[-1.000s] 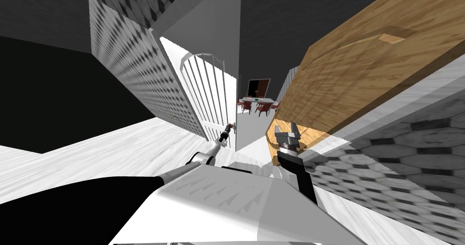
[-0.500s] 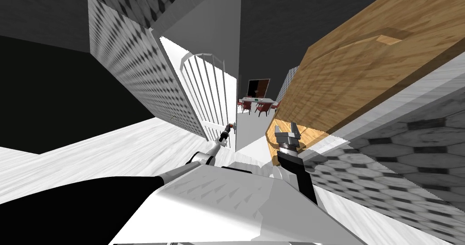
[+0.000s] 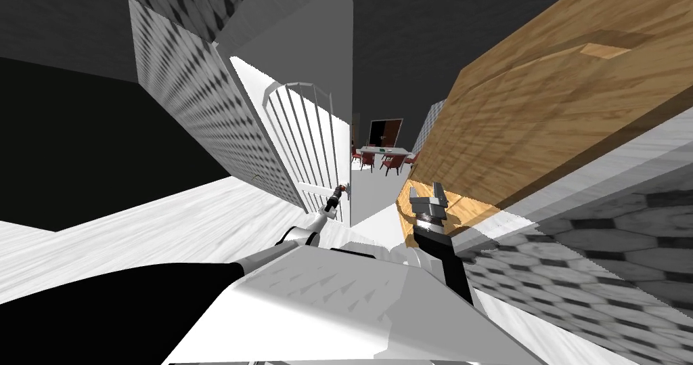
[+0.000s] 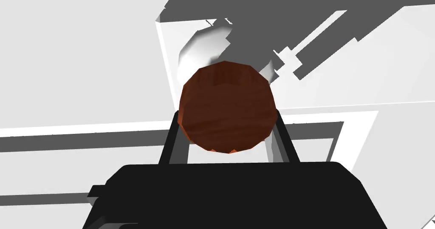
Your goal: Push the door open
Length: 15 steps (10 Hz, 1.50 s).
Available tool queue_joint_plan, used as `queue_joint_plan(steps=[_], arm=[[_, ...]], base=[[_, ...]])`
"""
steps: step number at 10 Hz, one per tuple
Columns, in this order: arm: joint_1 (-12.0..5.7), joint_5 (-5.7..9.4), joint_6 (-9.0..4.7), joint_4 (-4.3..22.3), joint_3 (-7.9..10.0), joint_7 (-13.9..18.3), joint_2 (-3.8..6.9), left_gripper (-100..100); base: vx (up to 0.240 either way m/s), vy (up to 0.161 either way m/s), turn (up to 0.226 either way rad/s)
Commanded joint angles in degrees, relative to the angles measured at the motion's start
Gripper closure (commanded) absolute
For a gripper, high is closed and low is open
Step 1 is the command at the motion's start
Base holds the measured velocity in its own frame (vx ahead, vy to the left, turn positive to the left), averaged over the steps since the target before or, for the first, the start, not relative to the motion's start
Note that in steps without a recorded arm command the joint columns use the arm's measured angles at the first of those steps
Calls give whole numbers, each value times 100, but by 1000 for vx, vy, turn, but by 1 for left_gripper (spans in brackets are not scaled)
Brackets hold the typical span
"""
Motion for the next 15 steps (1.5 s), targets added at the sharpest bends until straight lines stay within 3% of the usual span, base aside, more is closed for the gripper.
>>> queue_joint_plan(steps=[1,3,4,9,11,13,15], arm=[[-13,40,56,-116,91,-15,98,100],[2,92,71,-123,205,-61,172,100],[21,71,123,-177,137,-19,194,-100],[20,76,148,-179,97,11,171,-100],[19,78,160,-180,78,26,102,-100],[19,81,174,-182,56,43,-38,-100],[41,85,163,-197,74,32,84,-100]], base=[[201,-93,69],[213,-109,85],[-43,-67,34],[-180,0,8],[-204,-1,13],[-203,-23,12],[1,-21,-13]])
